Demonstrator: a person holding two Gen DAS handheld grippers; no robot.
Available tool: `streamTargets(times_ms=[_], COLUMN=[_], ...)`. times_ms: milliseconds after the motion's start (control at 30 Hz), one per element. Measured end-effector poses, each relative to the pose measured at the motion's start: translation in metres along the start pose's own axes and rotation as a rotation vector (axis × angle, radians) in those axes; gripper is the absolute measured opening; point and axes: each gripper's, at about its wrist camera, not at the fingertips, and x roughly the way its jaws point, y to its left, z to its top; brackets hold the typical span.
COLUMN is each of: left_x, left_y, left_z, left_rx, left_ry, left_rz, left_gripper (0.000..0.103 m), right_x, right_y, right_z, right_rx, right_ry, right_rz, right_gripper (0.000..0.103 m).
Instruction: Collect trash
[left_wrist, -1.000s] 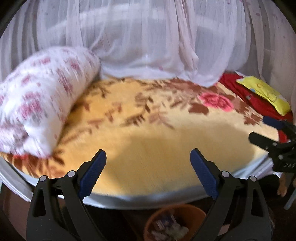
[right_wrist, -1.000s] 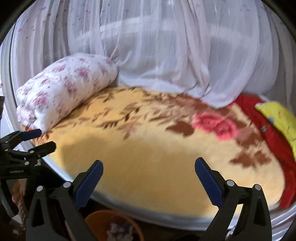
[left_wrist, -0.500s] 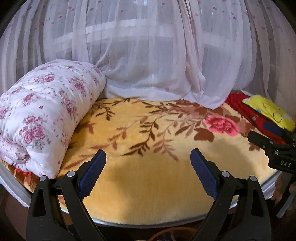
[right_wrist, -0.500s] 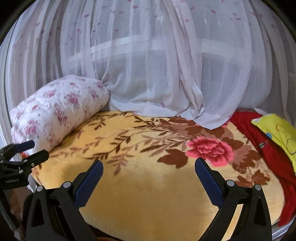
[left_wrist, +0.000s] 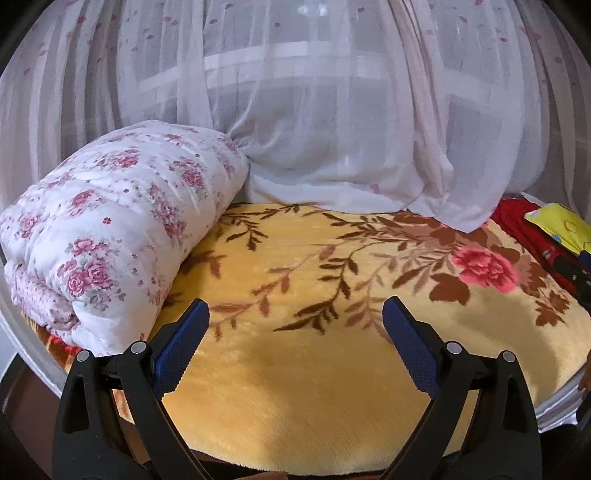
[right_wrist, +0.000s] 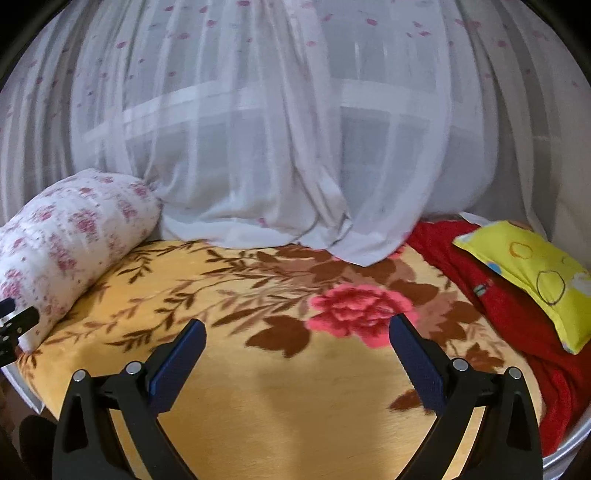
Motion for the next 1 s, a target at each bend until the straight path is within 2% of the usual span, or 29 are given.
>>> streamTargets(times_ms=[400,733,1000], left_x=[0.011,0.022,0.023], left_y=[0.005,0.008,0.015], left_z=[0.006,0.006,0.005], left_rx=[-0.023,-0.023,-0.046], left_ry=[-0.001,0.007,-0.010], left_rz=[-0.005,-0.010,-0.022], left_gripper=[0.092,0.092,0.092], right_x=[0.005,0.007,0.005], right_y=[-0.012,-0.011,0.002], right_z=[0.012,0.018,0.018], right_rx=[-0.052,-0.042,-0.101], right_ry=[-0.085,-0.118,-0.130], right_rz=[-0.119,-0.092,-0.106], right_gripper=[0.098,0.098,0.098])
